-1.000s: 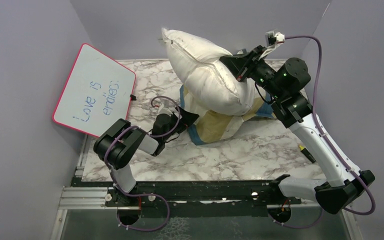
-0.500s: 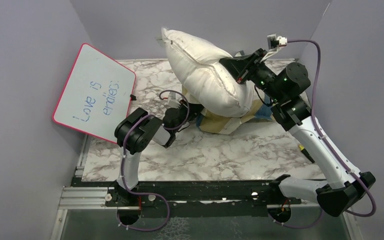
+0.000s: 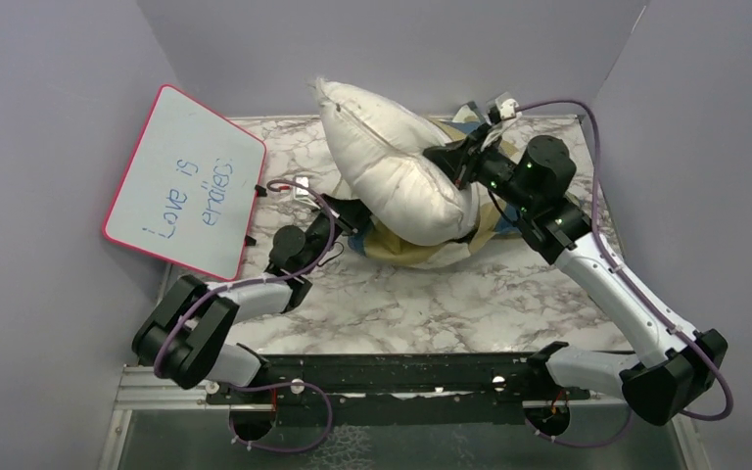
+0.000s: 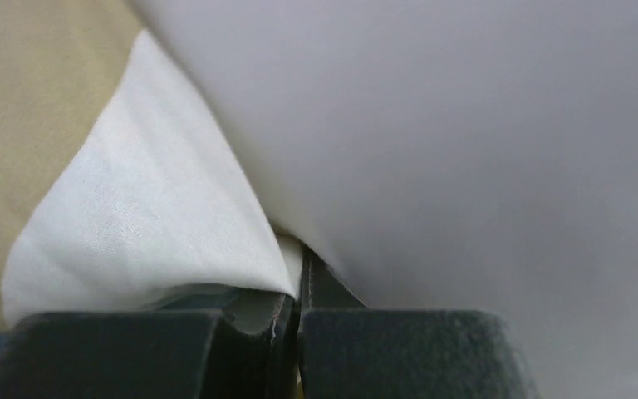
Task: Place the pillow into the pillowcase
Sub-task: Stuff the pillow into the pillowcase.
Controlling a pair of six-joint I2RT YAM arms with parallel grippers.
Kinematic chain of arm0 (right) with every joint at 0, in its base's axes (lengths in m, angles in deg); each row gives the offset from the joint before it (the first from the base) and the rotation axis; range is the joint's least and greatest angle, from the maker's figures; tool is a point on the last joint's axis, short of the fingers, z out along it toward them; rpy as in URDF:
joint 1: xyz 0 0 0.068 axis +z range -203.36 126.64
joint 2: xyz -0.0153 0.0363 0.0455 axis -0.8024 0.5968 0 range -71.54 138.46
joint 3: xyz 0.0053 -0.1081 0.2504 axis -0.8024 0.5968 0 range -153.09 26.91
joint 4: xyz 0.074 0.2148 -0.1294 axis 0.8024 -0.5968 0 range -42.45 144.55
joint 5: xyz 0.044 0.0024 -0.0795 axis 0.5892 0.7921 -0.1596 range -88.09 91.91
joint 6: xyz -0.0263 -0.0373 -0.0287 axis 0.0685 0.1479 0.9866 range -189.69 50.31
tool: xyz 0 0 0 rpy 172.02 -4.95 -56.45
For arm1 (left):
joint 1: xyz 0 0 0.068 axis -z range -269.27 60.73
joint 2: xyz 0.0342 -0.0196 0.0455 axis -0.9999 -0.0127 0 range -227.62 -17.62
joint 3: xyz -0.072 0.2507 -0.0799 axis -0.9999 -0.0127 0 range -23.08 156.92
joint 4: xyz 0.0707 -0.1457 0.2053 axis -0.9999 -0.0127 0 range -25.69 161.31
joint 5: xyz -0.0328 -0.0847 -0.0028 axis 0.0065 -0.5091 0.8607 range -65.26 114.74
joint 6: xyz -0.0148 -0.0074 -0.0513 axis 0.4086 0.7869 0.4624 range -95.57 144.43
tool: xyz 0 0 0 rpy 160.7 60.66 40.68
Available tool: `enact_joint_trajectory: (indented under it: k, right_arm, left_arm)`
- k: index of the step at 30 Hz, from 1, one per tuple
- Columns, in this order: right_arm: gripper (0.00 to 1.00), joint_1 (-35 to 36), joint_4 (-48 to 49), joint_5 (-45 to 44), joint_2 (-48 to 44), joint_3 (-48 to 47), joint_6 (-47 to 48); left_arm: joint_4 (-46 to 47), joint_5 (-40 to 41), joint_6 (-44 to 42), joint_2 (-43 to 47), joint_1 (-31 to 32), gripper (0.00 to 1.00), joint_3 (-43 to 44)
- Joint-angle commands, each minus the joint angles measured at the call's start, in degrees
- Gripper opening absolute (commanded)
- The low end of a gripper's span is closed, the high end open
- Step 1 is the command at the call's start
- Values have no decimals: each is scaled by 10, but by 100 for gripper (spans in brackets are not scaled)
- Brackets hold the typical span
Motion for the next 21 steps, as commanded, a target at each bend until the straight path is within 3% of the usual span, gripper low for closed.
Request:
enact_joint_trajectory:
  k: [1,4,8,13,18,21]
  right_arm:
    - [8,-4,-133,16,20,21,63]
    - [32,-4,-211,63,18,-33,36]
    - [53,-4,-324,-22,1,-144,20]
    - [62,-4,-413,-184,-1,-254,44]
    - [68,-3,-460,-360,28,-291,79]
    - [69,-4,-488,-407,58,-320,89]
  left_arm:
    - [-95,-29,-89,82,-1,0,22]
    - [-134,-38,-121,74,-3,0,51]
    - [-144,-54,-139,51,-11,0,72]
    - [-145,-57,-170,51,-15,0,98]
    - [-145,-98,-163,48,-33,0,130]
    - [-145,-134,-144,48,-52,0,148]
